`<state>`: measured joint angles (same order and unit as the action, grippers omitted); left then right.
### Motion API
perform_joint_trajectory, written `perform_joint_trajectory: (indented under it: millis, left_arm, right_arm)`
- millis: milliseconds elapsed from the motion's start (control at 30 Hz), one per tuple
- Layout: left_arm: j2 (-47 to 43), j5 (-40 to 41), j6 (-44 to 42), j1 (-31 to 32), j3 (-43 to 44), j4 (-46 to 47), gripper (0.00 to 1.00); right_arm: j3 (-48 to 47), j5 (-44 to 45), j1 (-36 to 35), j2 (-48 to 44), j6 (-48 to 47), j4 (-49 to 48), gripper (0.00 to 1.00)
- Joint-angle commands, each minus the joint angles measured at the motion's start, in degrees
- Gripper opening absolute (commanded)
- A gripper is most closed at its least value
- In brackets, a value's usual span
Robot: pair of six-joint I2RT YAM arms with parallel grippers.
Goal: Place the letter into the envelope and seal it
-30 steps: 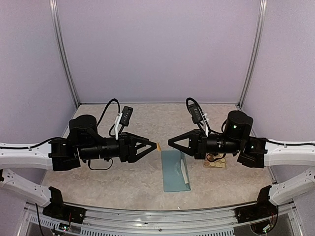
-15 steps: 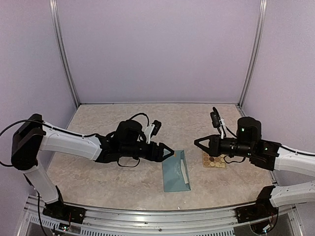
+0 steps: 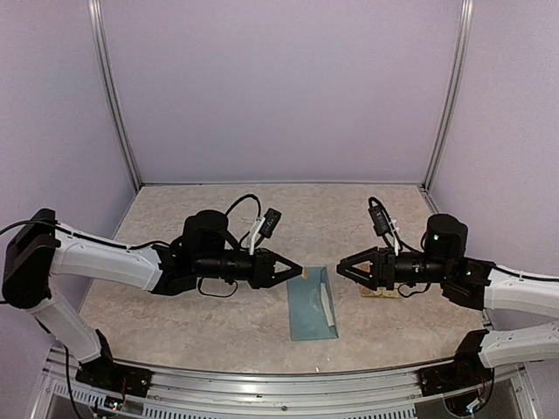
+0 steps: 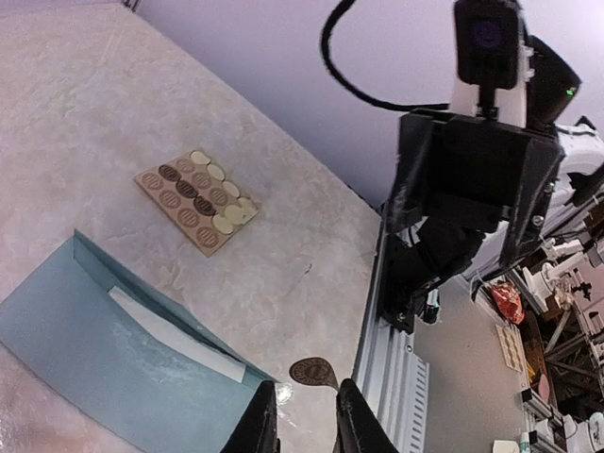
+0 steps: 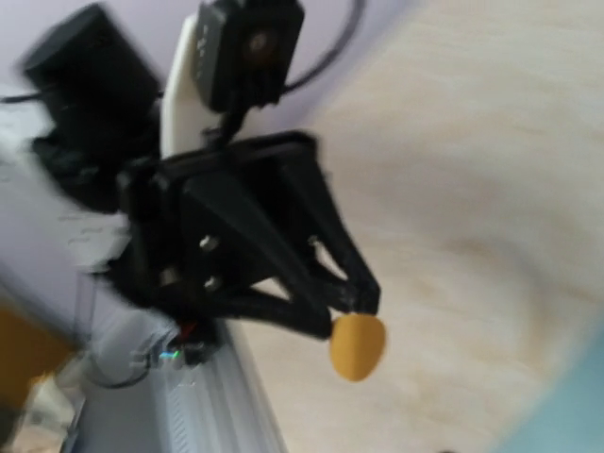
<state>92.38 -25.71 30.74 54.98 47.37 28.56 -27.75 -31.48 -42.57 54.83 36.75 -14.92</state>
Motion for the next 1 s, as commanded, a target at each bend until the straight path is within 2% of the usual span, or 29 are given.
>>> perform_joint_trajectory:
  millis: [0, 133, 333, 433, 633, 833, 967]
  left_arm:
    - [-7.4, -4.5, -0.3, 2.1, -1.5, 3.9, 0.14]
    - [-13.1, -4.1, -1.2, 5.1, -0.9, 1.5, 0.04]
    - [-17.3, -2.9, -2.0, 7.8, -0.4, -0.6, 0.02]
    - [-18.5, -2.8, -2.3, 8.7, -0.4, -0.9, 0.0]
    - [-19.5, -2.2, -2.7, 9.7, -0.7, -1.7, 0.0]
    - [-20.8, -1.5, -2.8, 9.8, -1.5, -1.9, 0.0]
    - [-21.2, -1.2, -2.8, 9.7, -1.8, -2.2, 0.0]
  right_arm:
    - [0.1, -13.5, 0.0, 2.3, 4.5, -15.3, 0.62]
    - [-1.3, -14.3, -2.3, 4.7, 6.5, -19.2, 0.7]
    - [-4.9, -15.3, -7.6, 10.3, 8.8, -25.7, 0.71]
    - [-6.1, -15.9, -9.7, 12.7, 10.4, -29.8, 0.68]
    - [-8.5, -17.3, -12.6, 15.6, 11.9, -34.1, 0.54]
    - [-8.9, -16.8, -13.2, 15.9, 12.1, -34.3, 0.39]
    - [-8.7, -15.8, -13.2, 15.5, 12.0, -33.8, 0.34]
